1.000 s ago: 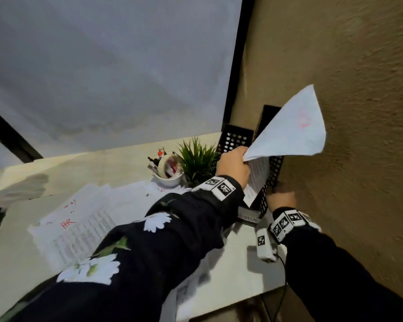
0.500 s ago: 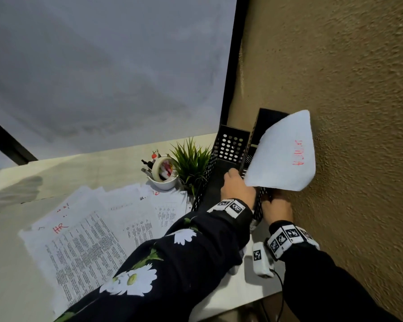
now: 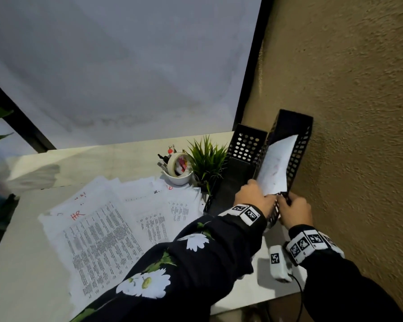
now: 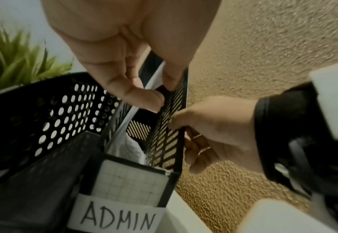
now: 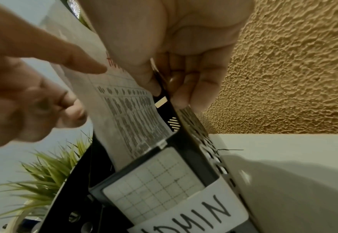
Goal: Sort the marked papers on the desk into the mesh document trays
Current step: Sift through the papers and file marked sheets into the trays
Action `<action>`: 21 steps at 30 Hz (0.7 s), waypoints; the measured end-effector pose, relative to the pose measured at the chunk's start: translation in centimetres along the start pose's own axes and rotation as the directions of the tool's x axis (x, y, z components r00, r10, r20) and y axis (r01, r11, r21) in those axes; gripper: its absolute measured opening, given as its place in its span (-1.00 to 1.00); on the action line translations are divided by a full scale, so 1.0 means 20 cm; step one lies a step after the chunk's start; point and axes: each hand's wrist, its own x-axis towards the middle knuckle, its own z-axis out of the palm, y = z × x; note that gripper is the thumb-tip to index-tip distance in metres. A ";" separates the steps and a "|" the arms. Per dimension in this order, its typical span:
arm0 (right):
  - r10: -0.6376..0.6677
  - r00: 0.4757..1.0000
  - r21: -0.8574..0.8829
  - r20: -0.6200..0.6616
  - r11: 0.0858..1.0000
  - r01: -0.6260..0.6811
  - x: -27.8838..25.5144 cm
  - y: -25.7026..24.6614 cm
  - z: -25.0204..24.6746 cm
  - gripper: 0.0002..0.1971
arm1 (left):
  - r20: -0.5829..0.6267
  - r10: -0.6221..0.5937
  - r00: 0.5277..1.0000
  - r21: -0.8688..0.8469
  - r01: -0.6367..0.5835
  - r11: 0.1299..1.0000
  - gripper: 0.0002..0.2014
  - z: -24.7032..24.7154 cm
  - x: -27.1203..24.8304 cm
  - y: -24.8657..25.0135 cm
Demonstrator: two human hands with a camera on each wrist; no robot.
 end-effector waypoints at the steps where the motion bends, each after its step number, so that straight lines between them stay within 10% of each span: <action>1: -0.008 1.000 0.009 -0.022 1.000 0.009 -0.01 -0.02 -0.02 -0.59 | 0.030 0.041 0.999 0.011 -0.041 0.999 -0.42 -0.04 -0.02 -0.02; 5: -0.113 0.959 0.187 -0.261 0.968 0.165 -0.11 -0.19 -0.14 -0.43 | 0.052 0.148 0.988 -0.084 -0.143 0.986 -0.51 -0.25 -0.11 -0.22; 10: -0.401 0.847 0.268 -0.348 0.823 0.500 -0.26 -0.47 -0.14 -0.58 | -0.161 -0.239 0.958 -0.138 0.218 0.966 -0.81 -0.55 -0.19 -0.86; 12: -0.514 0.820 0.258 -0.250 0.781 0.569 -0.33 -0.56 -0.02 -0.66 | -0.238 -0.403 0.884 -0.093 0.392 0.915 -0.84 -0.67 -0.23 -1.16; 17: -0.539 0.814 0.241 0.214 0.837 0.491 -0.52 -0.61 0.50 -0.73 | -0.367 -0.752 0.547 -0.172 0.755 0.633 -0.20 -0.85 -0.41 -1.66; 21: -0.354 0.740 0.139 0.572 0.931 0.337 -0.68 -0.50 0.89 -0.76 | -0.344 -0.821 0.456 -0.355 0.746 0.564 -0.14 -0.86 -0.51 -1.85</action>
